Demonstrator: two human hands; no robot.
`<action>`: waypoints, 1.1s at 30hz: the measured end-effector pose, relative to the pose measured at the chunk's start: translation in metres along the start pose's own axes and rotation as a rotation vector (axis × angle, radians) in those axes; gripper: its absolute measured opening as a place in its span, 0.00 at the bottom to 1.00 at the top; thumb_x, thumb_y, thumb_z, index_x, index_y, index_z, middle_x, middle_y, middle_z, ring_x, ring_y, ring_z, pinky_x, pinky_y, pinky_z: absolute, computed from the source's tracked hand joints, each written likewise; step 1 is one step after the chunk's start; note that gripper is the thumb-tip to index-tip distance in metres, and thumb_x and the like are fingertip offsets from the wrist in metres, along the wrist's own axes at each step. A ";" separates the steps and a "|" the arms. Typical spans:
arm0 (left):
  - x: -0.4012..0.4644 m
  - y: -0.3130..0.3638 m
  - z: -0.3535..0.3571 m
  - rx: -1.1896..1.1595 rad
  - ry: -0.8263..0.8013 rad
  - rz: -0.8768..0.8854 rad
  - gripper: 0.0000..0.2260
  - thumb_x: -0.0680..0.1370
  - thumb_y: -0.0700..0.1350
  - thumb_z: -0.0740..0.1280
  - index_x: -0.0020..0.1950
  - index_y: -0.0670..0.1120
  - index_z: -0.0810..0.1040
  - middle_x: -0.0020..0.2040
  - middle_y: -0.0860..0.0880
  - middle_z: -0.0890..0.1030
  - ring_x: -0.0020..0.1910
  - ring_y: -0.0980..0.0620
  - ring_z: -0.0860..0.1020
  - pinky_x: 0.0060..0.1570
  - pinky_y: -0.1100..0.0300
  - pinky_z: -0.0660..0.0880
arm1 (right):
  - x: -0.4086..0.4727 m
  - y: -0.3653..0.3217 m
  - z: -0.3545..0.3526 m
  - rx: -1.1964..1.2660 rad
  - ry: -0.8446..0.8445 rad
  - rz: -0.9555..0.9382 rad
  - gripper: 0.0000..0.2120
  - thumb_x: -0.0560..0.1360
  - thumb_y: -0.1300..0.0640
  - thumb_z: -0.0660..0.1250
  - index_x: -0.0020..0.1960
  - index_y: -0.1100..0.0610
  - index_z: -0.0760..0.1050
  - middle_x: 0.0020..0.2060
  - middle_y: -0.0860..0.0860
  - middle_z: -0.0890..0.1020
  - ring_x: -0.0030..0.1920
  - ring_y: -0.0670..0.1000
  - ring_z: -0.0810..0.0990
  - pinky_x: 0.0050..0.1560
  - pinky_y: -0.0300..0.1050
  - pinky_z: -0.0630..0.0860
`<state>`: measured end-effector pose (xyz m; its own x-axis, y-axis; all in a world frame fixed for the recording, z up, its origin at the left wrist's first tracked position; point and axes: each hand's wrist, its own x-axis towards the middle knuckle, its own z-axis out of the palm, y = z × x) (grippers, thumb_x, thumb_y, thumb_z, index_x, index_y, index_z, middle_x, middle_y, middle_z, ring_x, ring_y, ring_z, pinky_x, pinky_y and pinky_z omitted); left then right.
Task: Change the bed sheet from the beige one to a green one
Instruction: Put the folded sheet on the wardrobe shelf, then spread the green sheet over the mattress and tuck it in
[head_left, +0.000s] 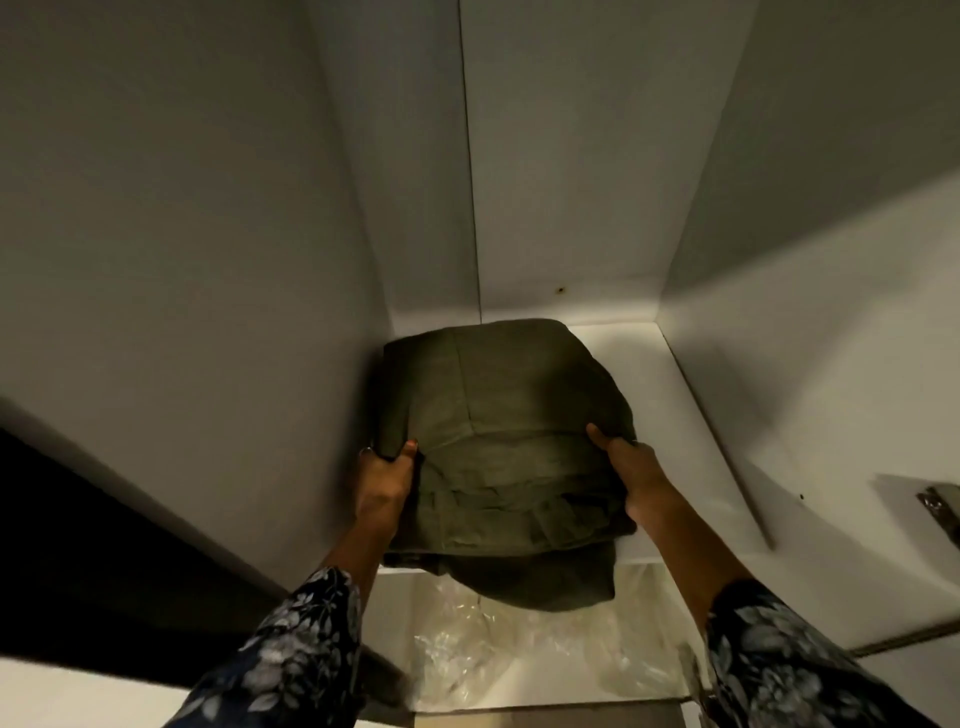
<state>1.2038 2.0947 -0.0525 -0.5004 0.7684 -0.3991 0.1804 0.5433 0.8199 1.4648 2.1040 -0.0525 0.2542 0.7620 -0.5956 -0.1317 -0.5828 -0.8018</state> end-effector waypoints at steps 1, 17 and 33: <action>-0.003 0.005 -0.001 0.014 0.015 0.040 0.28 0.77 0.50 0.68 0.71 0.36 0.64 0.69 0.37 0.70 0.66 0.38 0.71 0.66 0.50 0.67 | -0.003 -0.002 0.000 0.011 -0.001 -0.013 0.31 0.75 0.48 0.69 0.70 0.62 0.64 0.66 0.60 0.72 0.63 0.62 0.71 0.58 0.51 0.69; -0.204 0.023 -0.084 0.367 -0.217 0.073 0.20 0.81 0.52 0.61 0.64 0.39 0.74 0.60 0.38 0.78 0.59 0.39 0.76 0.60 0.51 0.73 | -0.206 -0.059 -0.099 -0.110 0.032 0.044 0.25 0.73 0.53 0.72 0.65 0.64 0.72 0.57 0.59 0.79 0.45 0.56 0.78 0.49 0.47 0.74; -0.432 -0.144 -0.326 0.228 -0.052 -0.262 0.21 0.82 0.52 0.57 0.67 0.37 0.72 0.63 0.39 0.76 0.60 0.42 0.75 0.59 0.54 0.72 | -0.454 0.016 0.008 -0.698 -0.384 -0.123 0.28 0.75 0.53 0.70 0.69 0.67 0.67 0.64 0.62 0.74 0.61 0.64 0.75 0.53 0.49 0.72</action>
<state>1.1181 1.5740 0.1355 -0.5116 0.6063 -0.6088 0.2393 0.7811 0.5768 1.3396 1.7512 0.2050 -0.1358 0.8020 -0.5817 0.5373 -0.4337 -0.7233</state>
